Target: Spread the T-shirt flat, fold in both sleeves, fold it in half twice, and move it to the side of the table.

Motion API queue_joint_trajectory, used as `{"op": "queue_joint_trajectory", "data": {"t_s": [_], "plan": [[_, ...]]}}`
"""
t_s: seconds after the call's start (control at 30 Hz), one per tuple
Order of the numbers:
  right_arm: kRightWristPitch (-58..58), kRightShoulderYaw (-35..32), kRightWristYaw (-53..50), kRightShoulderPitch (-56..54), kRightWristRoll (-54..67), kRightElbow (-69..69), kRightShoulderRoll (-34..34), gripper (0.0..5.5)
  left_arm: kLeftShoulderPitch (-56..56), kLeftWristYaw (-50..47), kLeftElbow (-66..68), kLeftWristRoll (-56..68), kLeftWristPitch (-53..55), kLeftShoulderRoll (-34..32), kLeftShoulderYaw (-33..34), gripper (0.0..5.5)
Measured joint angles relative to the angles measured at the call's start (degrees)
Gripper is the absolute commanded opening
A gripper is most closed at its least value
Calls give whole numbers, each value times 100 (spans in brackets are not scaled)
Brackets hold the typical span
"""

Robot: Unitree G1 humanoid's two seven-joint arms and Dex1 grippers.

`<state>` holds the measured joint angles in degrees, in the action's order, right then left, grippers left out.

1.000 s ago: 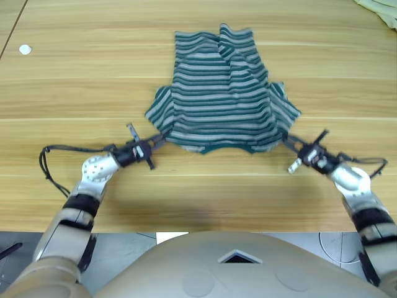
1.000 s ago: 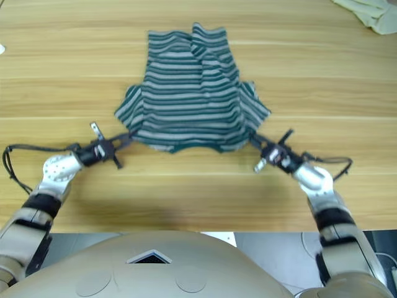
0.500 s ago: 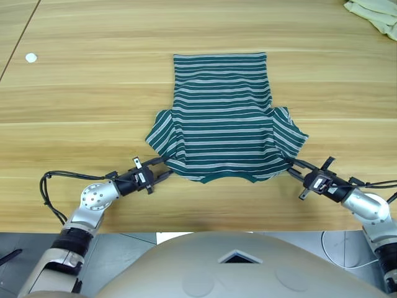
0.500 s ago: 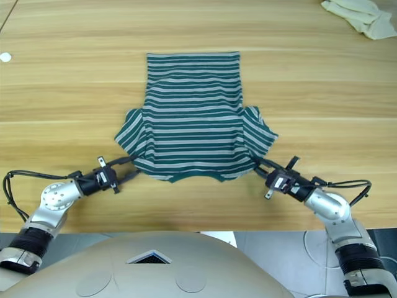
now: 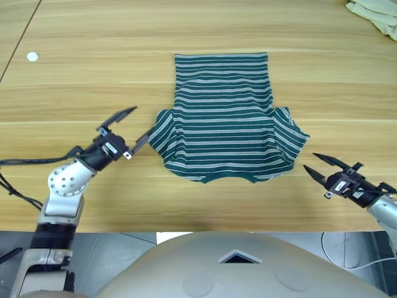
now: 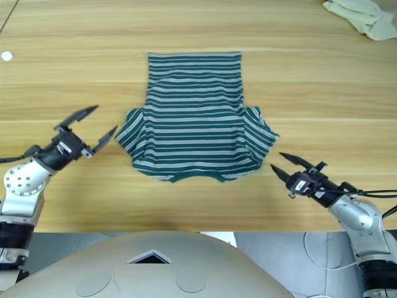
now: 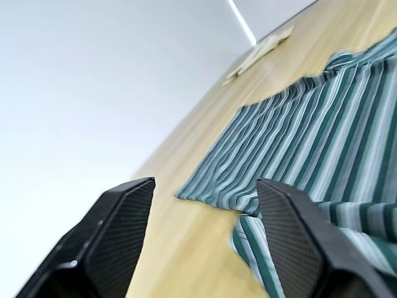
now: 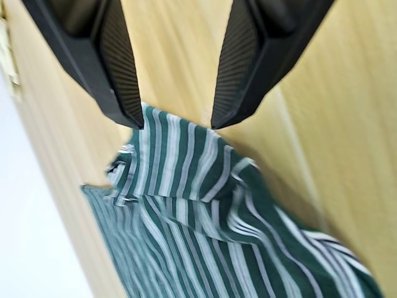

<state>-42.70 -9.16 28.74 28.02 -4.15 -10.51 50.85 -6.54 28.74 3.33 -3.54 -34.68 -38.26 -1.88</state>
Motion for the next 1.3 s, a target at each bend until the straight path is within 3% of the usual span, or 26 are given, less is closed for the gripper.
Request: {"op": "queue_joint_trajectory", "data": {"t_s": [0.13,0.4,0.7,1.0,1.3], "plan": [[16,-228,-12,-175,92,116,-18,200,994,-802,522,-2001,373,195,-472,303],[155,-214,-7,-350,8,312,-87,200,1149,-842,1385,-2901,342,-37,-1139,303],[282,-71,21,-658,-175,582,-90,200,844,-985,1316,-2760,426,-287,-1060,303],[387,654,142,-1748,-687,577,-186,200,635,-1188,1141,-2767,735,-368,-892,303],[383,996,48,-2011,-1168,150,-295,200,490,-1550,786,-2510,828,-385,-541,303]]}}
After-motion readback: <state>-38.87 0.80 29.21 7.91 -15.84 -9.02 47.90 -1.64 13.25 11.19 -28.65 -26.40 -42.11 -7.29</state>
